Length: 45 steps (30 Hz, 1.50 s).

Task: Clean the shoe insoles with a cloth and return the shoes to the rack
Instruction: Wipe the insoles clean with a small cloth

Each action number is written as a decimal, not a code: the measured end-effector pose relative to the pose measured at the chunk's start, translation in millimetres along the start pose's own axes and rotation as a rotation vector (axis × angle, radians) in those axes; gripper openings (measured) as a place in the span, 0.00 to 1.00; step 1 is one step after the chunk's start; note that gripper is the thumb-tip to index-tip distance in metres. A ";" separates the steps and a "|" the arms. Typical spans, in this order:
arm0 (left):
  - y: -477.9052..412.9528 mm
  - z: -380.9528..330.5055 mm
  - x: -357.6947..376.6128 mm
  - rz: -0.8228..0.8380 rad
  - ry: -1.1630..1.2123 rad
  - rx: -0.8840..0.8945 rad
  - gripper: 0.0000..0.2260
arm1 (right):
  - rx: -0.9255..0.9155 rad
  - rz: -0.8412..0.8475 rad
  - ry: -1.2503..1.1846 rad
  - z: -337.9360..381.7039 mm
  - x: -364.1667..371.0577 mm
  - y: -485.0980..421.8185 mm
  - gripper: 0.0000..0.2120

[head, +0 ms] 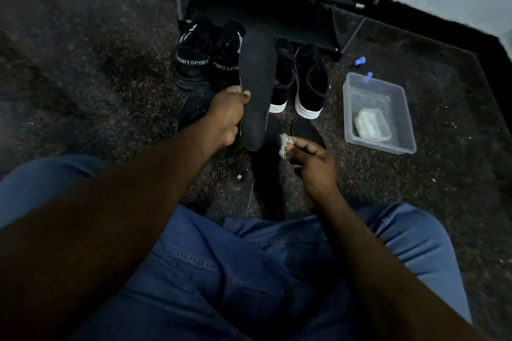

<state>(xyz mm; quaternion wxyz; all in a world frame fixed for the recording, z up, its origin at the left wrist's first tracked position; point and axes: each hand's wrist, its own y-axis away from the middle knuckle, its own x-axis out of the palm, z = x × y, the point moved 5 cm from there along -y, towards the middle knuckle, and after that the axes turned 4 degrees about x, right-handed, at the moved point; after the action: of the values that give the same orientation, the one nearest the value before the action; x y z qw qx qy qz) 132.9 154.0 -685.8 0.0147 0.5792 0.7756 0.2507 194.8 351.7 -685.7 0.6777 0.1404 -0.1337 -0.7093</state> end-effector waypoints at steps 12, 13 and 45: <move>16.6 40.8 -43.3 -0.008 -0.543 -0.375 0.15 | 0.108 0.028 -0.021 -62.1 -18.0 -6.0 0.08; 16.5 44.2 -45.9 -0.002 -0.577 -0.400 0.17 | 0.093 0.036 -0.003 -61.6 -17.5 -6.0 0.08; -4.4 24.9 -102.4 -0.350 -1.420 -0.136 0.33 | 0.009 0.159 0.102 -81.0 7.4 -18.4 0.08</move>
<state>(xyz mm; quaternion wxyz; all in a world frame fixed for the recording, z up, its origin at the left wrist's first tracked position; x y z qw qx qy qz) 170.5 69.6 -736.7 0.5894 0.4676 0.6429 -0.1435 208.3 345.2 -767.7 0.7371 0.1684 -0.1131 -0.6446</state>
